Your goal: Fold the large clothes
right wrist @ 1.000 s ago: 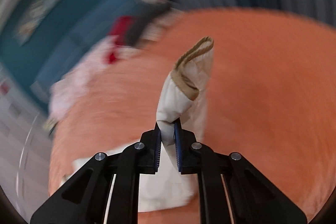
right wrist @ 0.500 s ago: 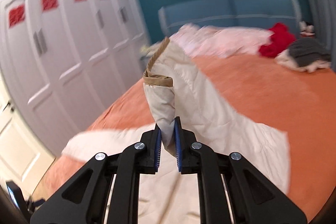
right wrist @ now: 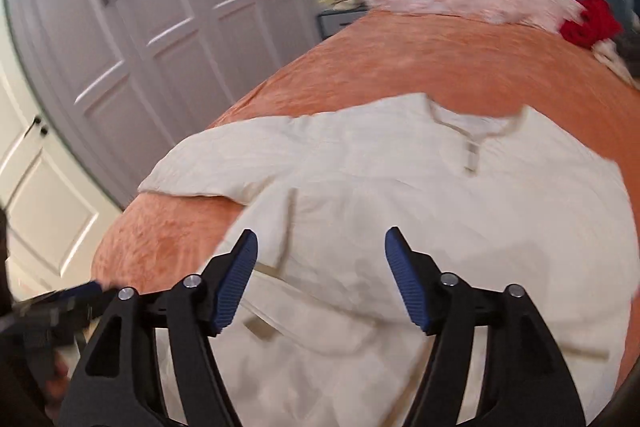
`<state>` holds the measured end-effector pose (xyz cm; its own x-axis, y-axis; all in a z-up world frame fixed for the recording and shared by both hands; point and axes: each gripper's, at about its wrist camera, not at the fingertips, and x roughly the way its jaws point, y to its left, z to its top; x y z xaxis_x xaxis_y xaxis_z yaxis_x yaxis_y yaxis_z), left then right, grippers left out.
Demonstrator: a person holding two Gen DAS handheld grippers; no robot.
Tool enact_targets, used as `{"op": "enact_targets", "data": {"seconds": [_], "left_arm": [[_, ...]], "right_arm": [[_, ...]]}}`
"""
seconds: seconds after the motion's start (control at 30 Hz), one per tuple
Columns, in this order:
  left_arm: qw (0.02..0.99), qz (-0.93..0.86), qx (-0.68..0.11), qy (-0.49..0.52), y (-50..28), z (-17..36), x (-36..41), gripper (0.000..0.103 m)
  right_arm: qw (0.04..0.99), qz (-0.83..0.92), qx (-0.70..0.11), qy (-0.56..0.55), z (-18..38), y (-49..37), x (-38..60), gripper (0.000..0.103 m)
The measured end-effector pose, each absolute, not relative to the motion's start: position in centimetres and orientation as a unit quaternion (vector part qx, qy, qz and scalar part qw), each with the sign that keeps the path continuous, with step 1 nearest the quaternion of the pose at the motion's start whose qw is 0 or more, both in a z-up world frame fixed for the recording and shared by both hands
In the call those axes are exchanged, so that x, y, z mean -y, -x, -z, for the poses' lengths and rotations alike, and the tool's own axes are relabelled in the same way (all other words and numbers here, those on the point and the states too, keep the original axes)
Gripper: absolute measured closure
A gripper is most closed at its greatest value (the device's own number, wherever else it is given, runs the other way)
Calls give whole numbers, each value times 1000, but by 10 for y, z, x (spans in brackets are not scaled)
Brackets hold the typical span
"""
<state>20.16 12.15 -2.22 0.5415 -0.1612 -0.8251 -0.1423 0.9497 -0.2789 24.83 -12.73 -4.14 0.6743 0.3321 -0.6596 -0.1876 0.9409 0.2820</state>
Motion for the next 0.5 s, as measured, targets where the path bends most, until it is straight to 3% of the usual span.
{"op": "enact_targets", "data": {"seconds": [0.37, 0.4, 0.5], "left_arm": [[821, 57, -532, 199, -295, 86, -40, 13], [818, 53, -537, 198, -299, 91, -34, 15], [815, 48, -547, 184, -306, 99, -25, 41]], "right_arm": [[875, 96, -390, -271, 86, -191, 336, 36], [868, 111, -391, -285, 91, -191, 351, 36], [849, 139, -392, -325, 110, -196, 383, 36]]}}
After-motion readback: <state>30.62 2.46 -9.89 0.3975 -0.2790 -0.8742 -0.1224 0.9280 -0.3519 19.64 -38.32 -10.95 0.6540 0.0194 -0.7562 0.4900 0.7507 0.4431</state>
